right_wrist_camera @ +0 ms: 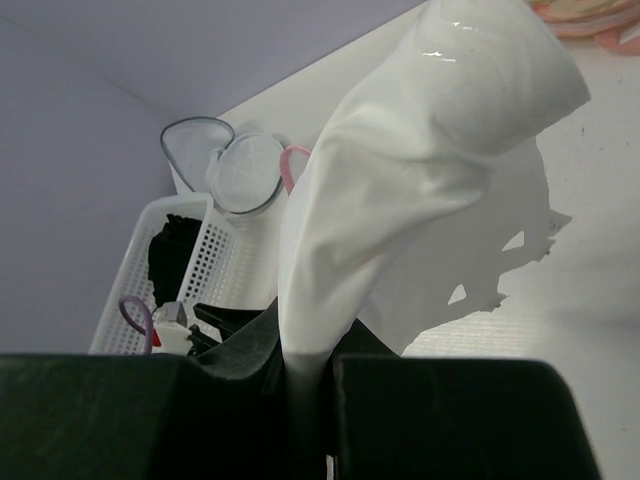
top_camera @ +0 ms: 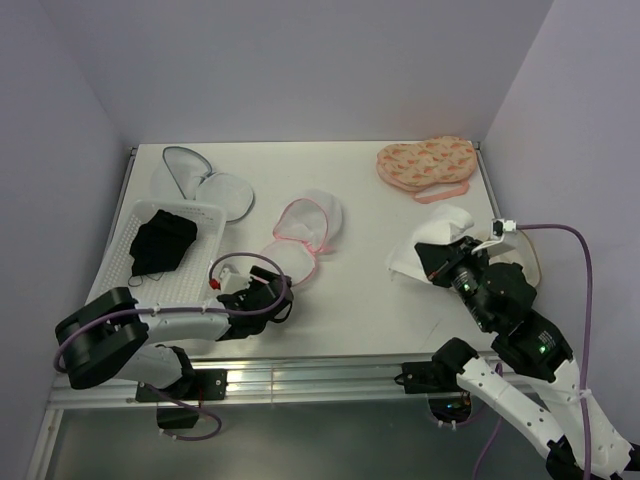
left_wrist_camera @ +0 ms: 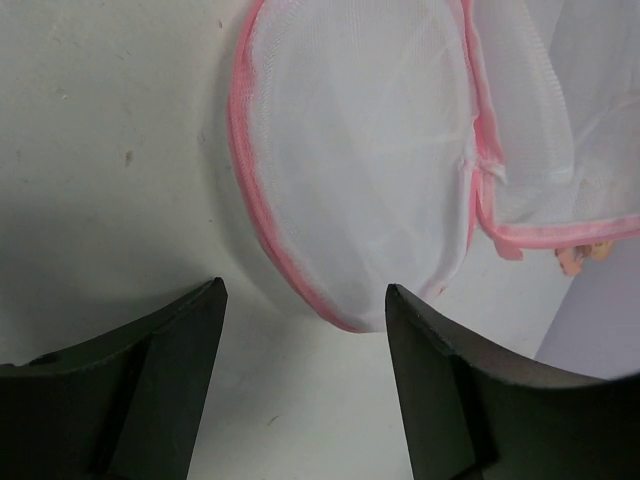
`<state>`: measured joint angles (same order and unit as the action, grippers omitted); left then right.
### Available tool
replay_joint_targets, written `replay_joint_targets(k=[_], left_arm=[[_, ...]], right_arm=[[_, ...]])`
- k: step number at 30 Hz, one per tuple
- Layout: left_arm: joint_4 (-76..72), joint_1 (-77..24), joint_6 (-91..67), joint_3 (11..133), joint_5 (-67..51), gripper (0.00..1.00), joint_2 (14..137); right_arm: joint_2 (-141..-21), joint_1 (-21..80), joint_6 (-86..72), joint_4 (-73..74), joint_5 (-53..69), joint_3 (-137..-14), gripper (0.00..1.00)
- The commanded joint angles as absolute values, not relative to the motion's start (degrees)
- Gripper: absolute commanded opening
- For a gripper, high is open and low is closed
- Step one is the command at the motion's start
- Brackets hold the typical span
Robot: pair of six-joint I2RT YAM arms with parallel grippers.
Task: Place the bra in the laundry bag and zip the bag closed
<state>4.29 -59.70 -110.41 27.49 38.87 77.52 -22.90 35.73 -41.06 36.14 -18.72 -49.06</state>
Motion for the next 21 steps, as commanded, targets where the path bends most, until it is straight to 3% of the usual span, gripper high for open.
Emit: replay_joint_targets(k=[1,8,12,16,17,20,21], left_arm=[[2.6,-59.7,-115.4,26.1,40.8,0.72,79.7],[-4.1,-58.1,-118.1,25.4,42.1,0.68,85.2],[-7.8,-55.9,-116.2,24.5,41.6,0.60,86.1],[-9.0,-53.9,-110.7,24.0,42.1,0.35,84.4],[-9.1,-53.5,-108.7,24.0,42.0,0.21,83.7],[-7.0,-51.9,-97.0,26.2,40.2,0.00,80.0],[-5.6,-51.9,-94.0,28.5,40.3,0.00,78.8]], right_arm=[[-22.6,35.5,-41.0,33.3,-18.1,-48.3,0.01],[-24.2,35.6,-41.0,32.1,-16.3,-48.4,0.00],[-24.3,35.5,-41.0,31.8,-15.9,-48.4,0.00],[-24.2,35.5,-41.0,31.1,-15.2,-48.0,0.00],[-24.3,35.5,-41.0,30.9,-15.1,-47.9,0.00],[-24.5,35.5,-40.3,30.4,-14.2,-48.2,0.00],[-24.9,35.5,-40.2,30.2,-14.0,-48.7,0.00]])
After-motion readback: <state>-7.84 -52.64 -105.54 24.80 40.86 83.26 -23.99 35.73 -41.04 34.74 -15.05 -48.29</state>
